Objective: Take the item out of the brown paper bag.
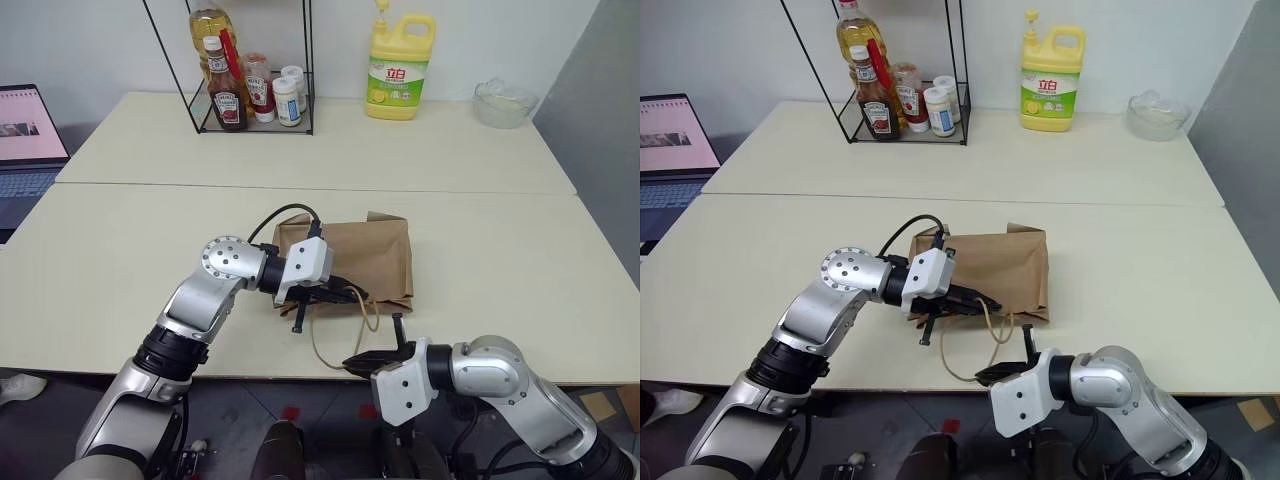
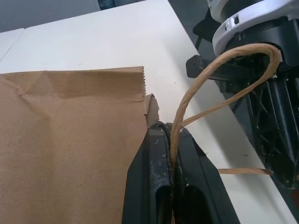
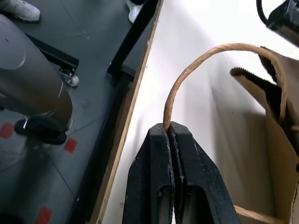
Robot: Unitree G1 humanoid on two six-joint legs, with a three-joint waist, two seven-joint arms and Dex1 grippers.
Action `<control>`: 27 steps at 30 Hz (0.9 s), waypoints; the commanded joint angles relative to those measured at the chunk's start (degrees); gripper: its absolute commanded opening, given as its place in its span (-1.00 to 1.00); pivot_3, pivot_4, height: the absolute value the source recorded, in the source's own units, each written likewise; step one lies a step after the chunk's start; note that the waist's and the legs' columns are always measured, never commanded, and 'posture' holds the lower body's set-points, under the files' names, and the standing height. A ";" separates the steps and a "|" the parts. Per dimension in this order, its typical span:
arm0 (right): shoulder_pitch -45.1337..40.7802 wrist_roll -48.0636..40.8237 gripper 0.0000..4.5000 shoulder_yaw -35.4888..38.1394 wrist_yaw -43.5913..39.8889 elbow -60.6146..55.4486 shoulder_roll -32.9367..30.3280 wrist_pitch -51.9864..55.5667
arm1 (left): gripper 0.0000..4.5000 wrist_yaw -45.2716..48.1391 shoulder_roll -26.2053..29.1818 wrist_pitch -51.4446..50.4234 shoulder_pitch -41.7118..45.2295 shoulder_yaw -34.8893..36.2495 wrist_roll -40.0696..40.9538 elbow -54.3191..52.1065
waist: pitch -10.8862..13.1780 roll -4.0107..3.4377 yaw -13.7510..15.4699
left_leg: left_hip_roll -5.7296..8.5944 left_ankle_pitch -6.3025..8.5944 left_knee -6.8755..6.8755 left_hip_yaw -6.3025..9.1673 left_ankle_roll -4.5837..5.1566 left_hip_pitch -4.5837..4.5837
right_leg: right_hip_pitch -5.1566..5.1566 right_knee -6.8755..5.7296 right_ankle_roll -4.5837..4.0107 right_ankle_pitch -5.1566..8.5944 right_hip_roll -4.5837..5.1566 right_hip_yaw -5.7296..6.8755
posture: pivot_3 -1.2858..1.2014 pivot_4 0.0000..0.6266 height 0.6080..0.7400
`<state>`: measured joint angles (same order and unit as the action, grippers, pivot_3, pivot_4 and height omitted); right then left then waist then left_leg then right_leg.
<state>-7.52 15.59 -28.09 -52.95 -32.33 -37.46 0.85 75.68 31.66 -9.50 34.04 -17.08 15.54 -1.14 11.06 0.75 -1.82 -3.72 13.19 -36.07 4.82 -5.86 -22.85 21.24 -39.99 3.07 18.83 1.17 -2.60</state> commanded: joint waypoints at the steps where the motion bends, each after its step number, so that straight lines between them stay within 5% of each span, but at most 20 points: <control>1: -0.51 -0.36 -0.99 0.38 -1.00 -0.20 -0.83 -1.02 | -1.00 -0.97 -0.29 -0.93 0.88 1.71 1.09 -0.96 | 0.00 0.00 0.00 | 0.00 0.00 0.00 0.00 0.00 0.00 | 0.00 0.00 0.00 0.00 0.00 0.00 | 0.03 -0.52 1.00; 14: 1.37 3.23 -0.99 -3.66 -4.60 0.99 -2.94 2.58 | -1.00 -9.38 -4.82 -20.88 13.69 8.77 8.98 3.46 | 0.01 0.02 0.02 | 0.01 0.00 0.00 0.01 0.00 -0.04 | 0.01 0.03 0.01 0.00 0.00 0.02 | 0.03 -0.52 1.00; 27: 2.33 4.74 -0.99 -5.41 -5.56 -0.20 -2.79 4.72 | -1.00 -12.21 -6.71 -19.22 21.35 11.00 7.91 12.49 | 0.02 0.06 0.11 | 0.02 -0.02 0.00 0.01 -0.04 -0.07 | 0.02 0.05 0.01 0.00 0.02 0.04 | 0.03 -0.52 1.00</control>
<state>-5.33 19.81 -33.30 -57.51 -31.32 -40.06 5.48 63.80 25.27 -29.53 54.11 -7.59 22.57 11.76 11.08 0.81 -1.70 -3.68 13.15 -36.07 4.82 -5.93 -22.91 21.24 -39.94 3.08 18.83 1.21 -2.58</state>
